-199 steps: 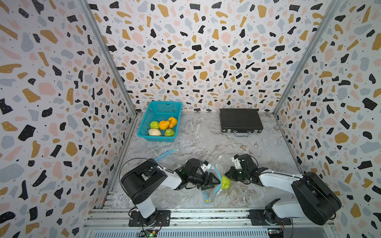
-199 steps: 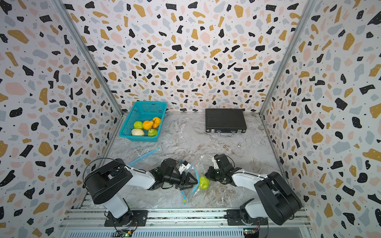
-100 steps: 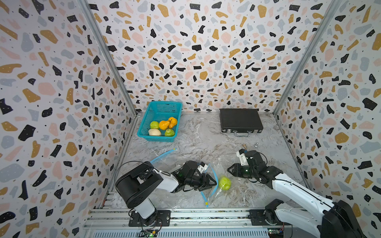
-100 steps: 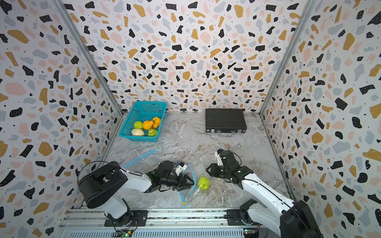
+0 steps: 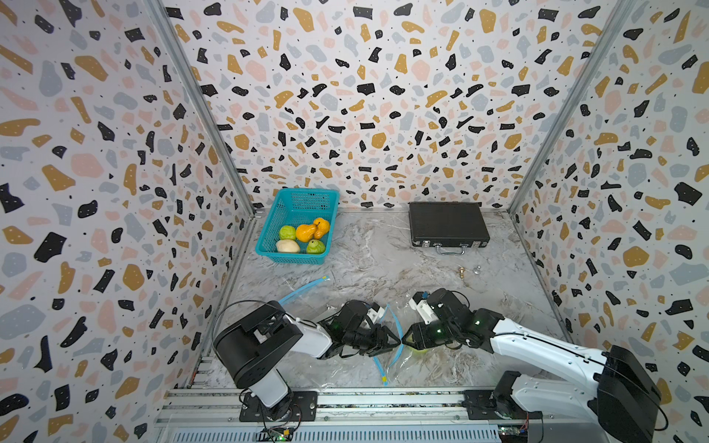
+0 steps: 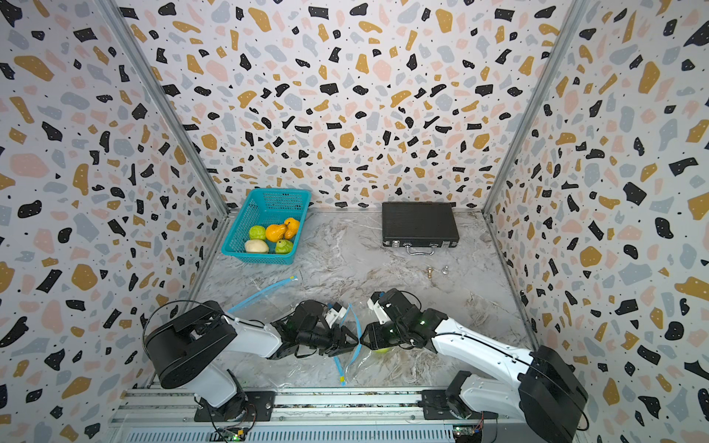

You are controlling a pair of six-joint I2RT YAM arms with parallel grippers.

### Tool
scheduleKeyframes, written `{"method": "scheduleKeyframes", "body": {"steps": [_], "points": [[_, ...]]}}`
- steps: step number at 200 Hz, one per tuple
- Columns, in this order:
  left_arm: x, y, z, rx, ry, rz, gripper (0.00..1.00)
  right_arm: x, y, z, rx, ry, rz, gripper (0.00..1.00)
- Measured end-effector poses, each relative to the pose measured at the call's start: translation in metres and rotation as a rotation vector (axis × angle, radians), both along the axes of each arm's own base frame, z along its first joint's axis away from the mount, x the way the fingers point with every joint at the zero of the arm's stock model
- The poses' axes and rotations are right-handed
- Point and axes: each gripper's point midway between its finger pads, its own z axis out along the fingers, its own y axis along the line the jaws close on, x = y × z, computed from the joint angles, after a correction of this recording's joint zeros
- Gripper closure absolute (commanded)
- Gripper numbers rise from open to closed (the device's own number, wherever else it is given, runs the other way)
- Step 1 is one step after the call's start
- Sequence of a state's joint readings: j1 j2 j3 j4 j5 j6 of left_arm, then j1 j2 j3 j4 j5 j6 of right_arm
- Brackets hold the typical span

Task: Open the zip-top bag and take out the pear
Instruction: Pick up the pear from the zipper food storage bag.

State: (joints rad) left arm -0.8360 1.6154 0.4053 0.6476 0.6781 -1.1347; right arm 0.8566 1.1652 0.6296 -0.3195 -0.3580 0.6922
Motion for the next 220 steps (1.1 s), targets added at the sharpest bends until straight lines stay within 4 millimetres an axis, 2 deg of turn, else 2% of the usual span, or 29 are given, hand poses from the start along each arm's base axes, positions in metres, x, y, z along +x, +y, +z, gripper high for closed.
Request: {"method": "scheduleKeyframes", "body": {"steps": [22, 91, 131, 155, 178, 220], "points": [[-0.001, 0.001, -0.001, 0.009, -0.001, -0.003, 0.5, -0.001, 0.003, -0.005, -0.025, 0.007, 0.005, 0.53], [0.0, 0.003, -0.002, 0.014, -0.009, -0.006, 0.51, 0.008, 0.016, 0.006, -0.004, -0.018, -0.008, 0.54], [0.001, 0.003, -0.002, 0.009, -0.008, -0.006, 0.51, 0.004, 0.023, -0.006, -0.041, 0.021, -0.003, 0.6], [0.0, 0.003, -0.003, 0.008, -0.007, -0.01, 0.51, 0.003, 0.026, -0.007, -0.054, 0.021, -0.004, 0.72], [0.0, 0.004, -0.004, 0.008, -0.006, -0.015, 0.52, 0.006, 0.031, -0.001, -0.055, 0.006, -0.006, 1.0], [0.002, 0.006, -0.008, -0.005, -0.014, -0.017, 0.52, 0.011, 0.032, 0.006, -0.073, -0.007, -0.02, 1.0]]}}
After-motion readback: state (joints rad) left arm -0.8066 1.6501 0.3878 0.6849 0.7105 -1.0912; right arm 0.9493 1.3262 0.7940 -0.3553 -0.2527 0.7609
